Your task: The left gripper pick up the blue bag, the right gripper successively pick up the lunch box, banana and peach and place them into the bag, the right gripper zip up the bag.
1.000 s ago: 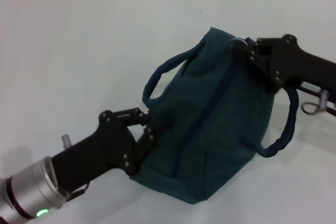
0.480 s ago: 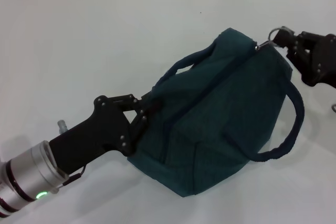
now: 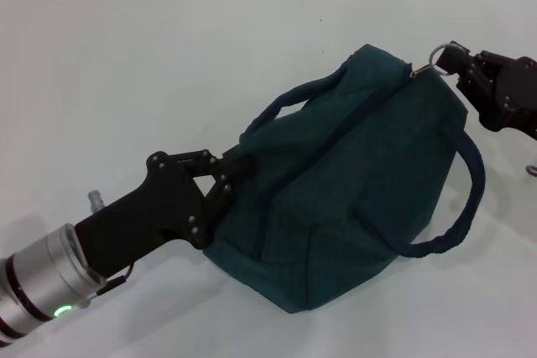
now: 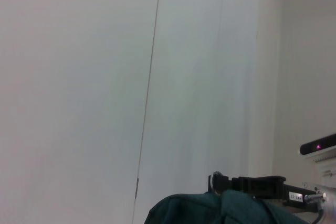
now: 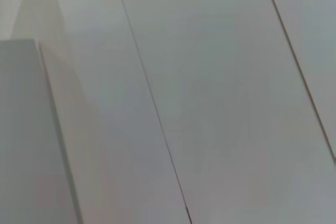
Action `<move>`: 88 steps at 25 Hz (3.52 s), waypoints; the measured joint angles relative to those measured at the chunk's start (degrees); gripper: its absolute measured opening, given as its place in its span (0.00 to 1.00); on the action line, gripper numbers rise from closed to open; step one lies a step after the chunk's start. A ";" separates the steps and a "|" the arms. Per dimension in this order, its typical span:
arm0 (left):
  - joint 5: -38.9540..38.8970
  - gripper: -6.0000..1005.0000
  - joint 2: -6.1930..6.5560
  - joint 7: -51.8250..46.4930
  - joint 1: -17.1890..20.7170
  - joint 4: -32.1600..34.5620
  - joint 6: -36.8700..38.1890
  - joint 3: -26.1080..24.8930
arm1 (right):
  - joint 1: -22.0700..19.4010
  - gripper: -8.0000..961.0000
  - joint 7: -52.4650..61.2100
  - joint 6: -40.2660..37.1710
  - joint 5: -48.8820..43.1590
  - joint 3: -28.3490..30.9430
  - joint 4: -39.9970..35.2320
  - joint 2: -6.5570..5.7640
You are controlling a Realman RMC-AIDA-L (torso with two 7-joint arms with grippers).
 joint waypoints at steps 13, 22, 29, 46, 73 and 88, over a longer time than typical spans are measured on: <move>-1.81 0.16 0.41 -18.89 -0.60 9.09 3.69 -0.03 | -0.63 0.03 0.02 -2.62 -0.03 -0.40 0.89 0.16; 10.17 0.40 0.28 -56.29 -9.03 31.63 -1.86 2.08 | -0.37 0.03 -0.45 -2.73 -0.31 -0.38 1.63 0.27; 17.68 0.64 0.33 -73.65 -17.48 39.00 -7.74 10.28 | -0.63 0.03 -1.21 -2.89 -0.19 -0.38 2.33 0.27; 24.67 0.54 0.18 -91.67 -23.72 46.66 -11.69 22.65 | -0.88 0.03 -1.27 -3.78 -0.07 -0.38 2.33 0.24; 19.38 0.06 0.79 -88.59 -22.95 46.88 -4.89 23.80 | -0.48 0.03 -1.27 0.16 0.84 1.11 2.88 -0.10; 17.97 0.06 0.90 -86.23 -22.94 46.69 0.09 20.62 | -0.36 0.03 -1.35 6.10 0.45 0.11 2.99 0.16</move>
